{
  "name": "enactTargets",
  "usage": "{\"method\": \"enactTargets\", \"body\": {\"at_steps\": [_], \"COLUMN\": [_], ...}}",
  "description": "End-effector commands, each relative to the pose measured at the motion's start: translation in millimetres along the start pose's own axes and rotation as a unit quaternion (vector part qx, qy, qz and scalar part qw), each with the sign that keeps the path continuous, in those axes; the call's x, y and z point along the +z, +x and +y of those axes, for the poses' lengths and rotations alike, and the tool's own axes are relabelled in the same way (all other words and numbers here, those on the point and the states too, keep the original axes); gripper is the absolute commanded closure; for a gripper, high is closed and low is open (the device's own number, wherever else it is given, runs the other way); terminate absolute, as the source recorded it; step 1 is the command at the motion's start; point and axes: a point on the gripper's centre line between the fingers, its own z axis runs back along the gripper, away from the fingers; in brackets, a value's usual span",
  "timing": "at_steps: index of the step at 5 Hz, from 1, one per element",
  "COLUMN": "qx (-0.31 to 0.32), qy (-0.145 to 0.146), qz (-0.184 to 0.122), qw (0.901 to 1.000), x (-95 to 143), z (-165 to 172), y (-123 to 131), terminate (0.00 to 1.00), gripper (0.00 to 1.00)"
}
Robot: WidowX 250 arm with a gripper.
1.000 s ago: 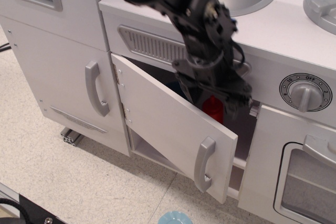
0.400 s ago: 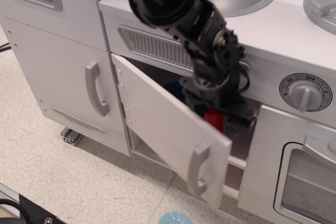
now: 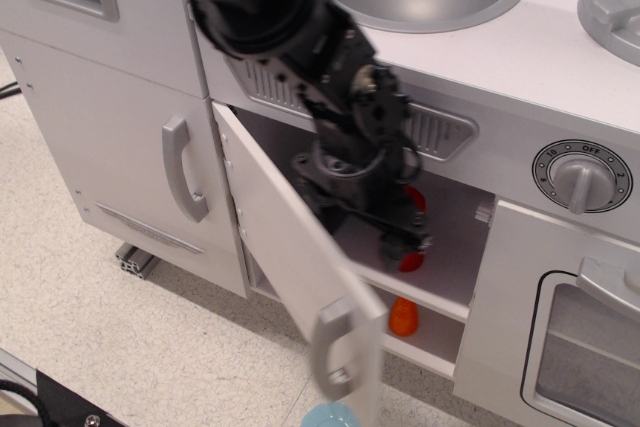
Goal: Open cabinet
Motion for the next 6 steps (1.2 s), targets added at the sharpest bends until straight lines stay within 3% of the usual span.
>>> {"method": "enactTargets", "body": {"at_steps": [1, 3, 5, 6], "qx": [0.048, 0.083, 0.083, 0.083], "qy": [0.039, 0.097, 0.097, 0.097], "qz": [0.015, 0.031, 0.031, 0.031], "qw": [0.998, 0.9913, 0.9913, 0.9913], "x": [5.3, -11.2, -11.2, -11.2], "z": [48.1, 86.5, 86.5, 86.5], "y": [-11.2, -18.2, -18.2, -18.2], "terminate": [0.0, 0.0, 0.0, 1.0], "gripper": [0.0, 0.0, 0.0, 0.0]}}
